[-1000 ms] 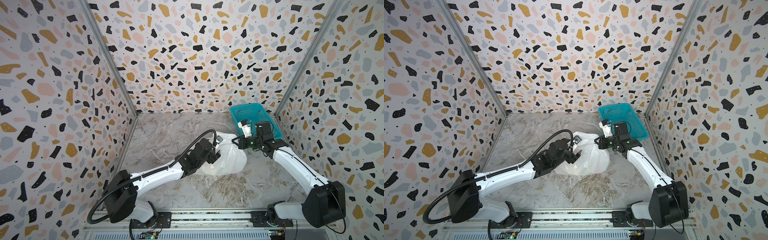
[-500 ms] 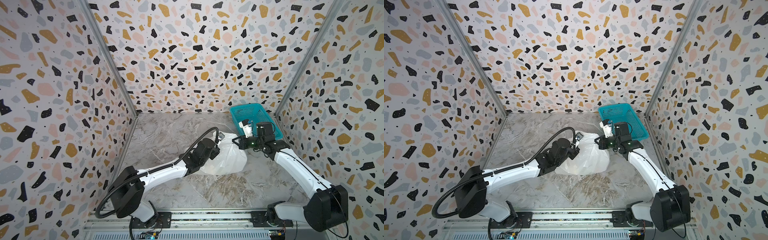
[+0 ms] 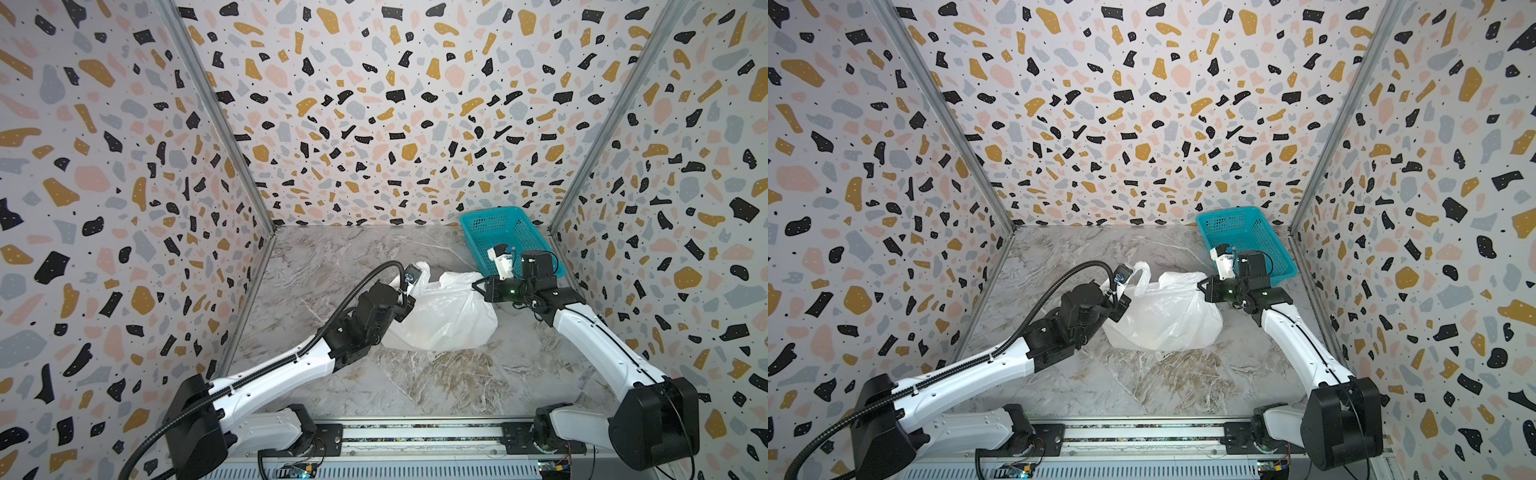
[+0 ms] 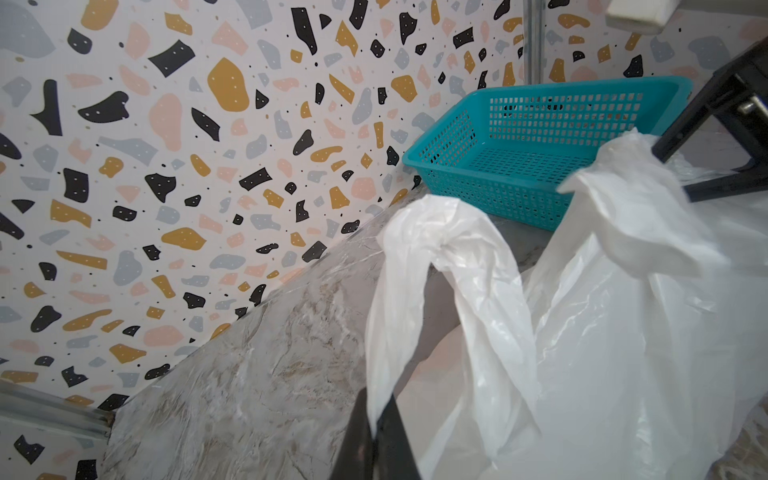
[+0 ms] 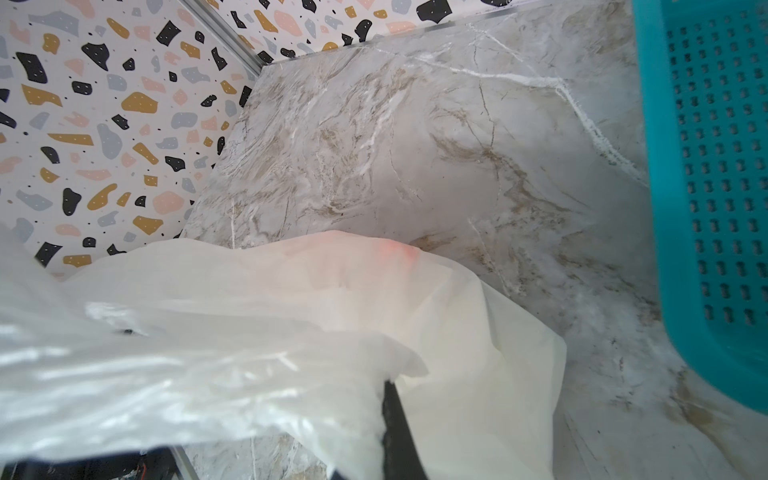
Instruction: Untie the knot of the plastic bag and take out the fruit
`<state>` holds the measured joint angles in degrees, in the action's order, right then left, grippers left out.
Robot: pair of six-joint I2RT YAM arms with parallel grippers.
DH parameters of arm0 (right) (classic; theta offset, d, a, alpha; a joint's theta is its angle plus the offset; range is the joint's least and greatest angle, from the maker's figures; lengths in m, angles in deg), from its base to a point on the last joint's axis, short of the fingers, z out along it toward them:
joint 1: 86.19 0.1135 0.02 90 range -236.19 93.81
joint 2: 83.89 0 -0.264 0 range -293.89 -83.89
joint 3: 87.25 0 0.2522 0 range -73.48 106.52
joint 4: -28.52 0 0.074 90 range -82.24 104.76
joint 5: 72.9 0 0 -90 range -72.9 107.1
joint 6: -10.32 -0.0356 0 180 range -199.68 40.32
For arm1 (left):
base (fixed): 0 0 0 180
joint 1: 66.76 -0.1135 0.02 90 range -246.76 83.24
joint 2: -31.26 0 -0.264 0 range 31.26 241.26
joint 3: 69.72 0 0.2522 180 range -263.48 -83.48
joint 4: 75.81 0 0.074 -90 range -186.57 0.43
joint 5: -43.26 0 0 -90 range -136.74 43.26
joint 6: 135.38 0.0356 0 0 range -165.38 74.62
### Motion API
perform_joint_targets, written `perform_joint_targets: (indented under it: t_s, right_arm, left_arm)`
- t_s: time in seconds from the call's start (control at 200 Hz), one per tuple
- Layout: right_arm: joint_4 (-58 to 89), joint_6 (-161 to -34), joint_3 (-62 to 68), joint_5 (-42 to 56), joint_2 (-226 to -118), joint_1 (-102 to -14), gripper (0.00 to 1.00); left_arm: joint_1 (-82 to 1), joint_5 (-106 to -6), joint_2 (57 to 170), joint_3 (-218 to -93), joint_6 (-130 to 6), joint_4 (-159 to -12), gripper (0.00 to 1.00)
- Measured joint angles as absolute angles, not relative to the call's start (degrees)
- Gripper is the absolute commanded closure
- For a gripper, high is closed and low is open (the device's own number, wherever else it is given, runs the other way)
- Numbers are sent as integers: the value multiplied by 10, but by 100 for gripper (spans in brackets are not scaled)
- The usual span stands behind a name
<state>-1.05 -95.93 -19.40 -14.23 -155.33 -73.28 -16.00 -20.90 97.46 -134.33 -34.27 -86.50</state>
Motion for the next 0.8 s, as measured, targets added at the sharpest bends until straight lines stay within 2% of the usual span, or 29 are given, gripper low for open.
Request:
perform_joint_targets:
  t_s: [0.345,0.395,0.42,0.501,0.556,0.681,0.801]
  right_arm:
    - [-7,-971,-266,-178,-1493,-727,95]
    - [-11,-973,-270,-165,-1488,-727,92]
    - [-14,-975,-273,-154,-1487,-729,87]
    - [-20,-979,-281,-131,-1486,-736,58]
    - [-25,-981,-284,-125,-1486,-738,45]
    - [-43,-971,-276,-116,-1484,-739,22]
    - [-94,-948,-213,-103,-1483,-733,10]
  left_arm:
    - [-161,-247,871,-1321,-346,-923,100]
    - [-162,-245,856,-1309,-342,-927,100]
    - [-165,-243,847,-1302,-339,-928,100]
    - [-176,-241,822,-1289,-330,-928,100]
    - [-180,-244,814,-1288,-323,-925,100]
    - [-183,-264,826,-1300,-310,-917,100]
    - [-183,-285,851,-1325,-296,-911,100]
